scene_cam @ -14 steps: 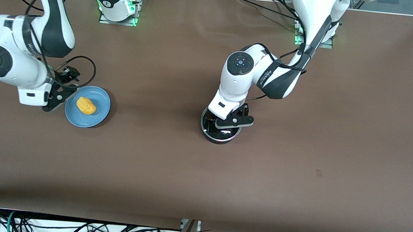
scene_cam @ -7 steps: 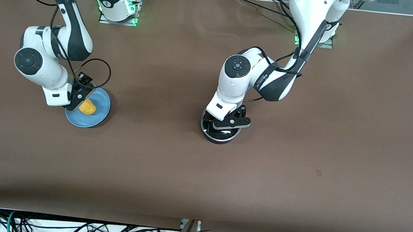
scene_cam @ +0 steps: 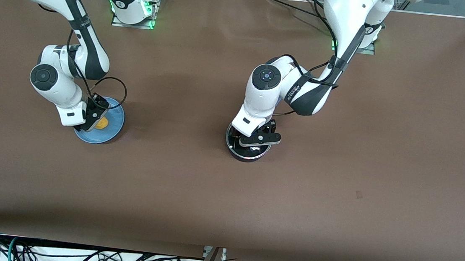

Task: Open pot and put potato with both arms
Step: 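Lower the right gripper onto the yellow potato and grasp it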

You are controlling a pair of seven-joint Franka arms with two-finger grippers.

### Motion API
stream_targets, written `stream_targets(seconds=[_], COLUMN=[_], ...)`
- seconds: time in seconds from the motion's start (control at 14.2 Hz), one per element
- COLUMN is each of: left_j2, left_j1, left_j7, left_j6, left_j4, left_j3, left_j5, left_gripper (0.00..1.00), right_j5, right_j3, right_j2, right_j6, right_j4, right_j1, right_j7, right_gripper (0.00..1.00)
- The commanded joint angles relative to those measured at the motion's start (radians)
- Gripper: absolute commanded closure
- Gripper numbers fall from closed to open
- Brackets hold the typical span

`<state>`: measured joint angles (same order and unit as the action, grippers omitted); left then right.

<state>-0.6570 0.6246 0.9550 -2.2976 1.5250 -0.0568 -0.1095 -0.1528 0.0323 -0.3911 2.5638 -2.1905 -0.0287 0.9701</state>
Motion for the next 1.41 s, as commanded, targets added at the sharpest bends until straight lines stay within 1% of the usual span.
stream_targets(seconds=[0.0, 0.07, 0.21, 0.35, 0.42, 0.49, 0.56, 0.64, 0.78, 0.92, 0.99, 1.13, 1.34], left_j2=[0.004, 0.004, 0.004, 0.004, 0.004, 0.004, 0.002, 0.002, 0.002, 0.002, 0.002, 0.002, 0.002], left_j1=[0.007, 0.007, 0.007, 0.007, 0.007, 0.007, 0.007, 0.007, 0.007, 0.007, 0.007, 0.006, 0.006], left_j7=[-0.005, -0.007, -0.005, -0.005, -0.005, -0.005, -0.005, -0.005, -0.005, -0.005, -0.005, -0.005, -0.005], left_j6=[-0.011, -0.010, -0.008, -0.008, -0.008, -0.008, -0.008, -0.008, -0.008, -0.006, -0.008, -0.008, -0.006], left_j4=[0.004, 0.004, 0.004, 0.004, 0.004, 0.004, 0.004, 0.004, 0.004, 0.004, 0.004, 0.004, 0.003], left_j3=[0.006, 0.006, 0.006, 0.006, 0.006, 0.006, 0.006, 0.006, 0.006, 0.006, 0.006, 0.006, 0.006], left_j5=[-0.021, -0.021, -0.021, -0.021, -0.021, -0.021, -0.021, -0.021, -0.021, -0.021, -0.021, -0.021, -0.019], left_gripper=[0.16, 0.17, 0.24, 0.26, 0.30, 0.31, 0.32, 0.34, 0.39, 0.42, 0.44, 0.48, 0.52], right_j5=[-0.011, -0.011, -0.011, -0.011, -0.010, -0.011, -0.011, -0.011, -0.010, -0.010, -0.010, -0.010, -0.008], right_j3=[-0.002, -0.002, 0.000, 0.004, 0.005, 0.005, 0.005, 0.005, 0.005, 0.005, 0.005, 0.005, 0.005], right_j2=[0.009, 0.009, 0.002, 0.000, -0.002, -0.006, -0.006, -0.006, -0.006, -0.006, -0.006, -0.006, -0.006], right_j6=[0.013, 0.013, 0.013, 0.013, 0.013, 0.013, 0.013, 0.013, 0.009, 0.006, 0.006, 0.004, 0.004], right_j4=[-0.006, -0.011, -0.012, -0.015, -0.015, -0.015, -0.015, -0.014, -0.014, -0.009, -0.009, -0.006, -0.003], right_j1=[0.006, 0.006, 0.006, 0.006, 0.006, 0.006, 0.006, 0.006, 0.006, 0.006, 0.006, 0.006, 0.006], right_j7=[0.019, 0.021, 0.021, 0.033, 0.033, 0.033, 0.035, 0.035, 0.035, 0.035, 0.033, 0.032, 0.029], right_gripper=[0.00, 0.00, 0.00, 0.00, 0.00, 0.03, 0.11, 0.17, 0.39, 0.56, 0.59, 0.62, 0.62])
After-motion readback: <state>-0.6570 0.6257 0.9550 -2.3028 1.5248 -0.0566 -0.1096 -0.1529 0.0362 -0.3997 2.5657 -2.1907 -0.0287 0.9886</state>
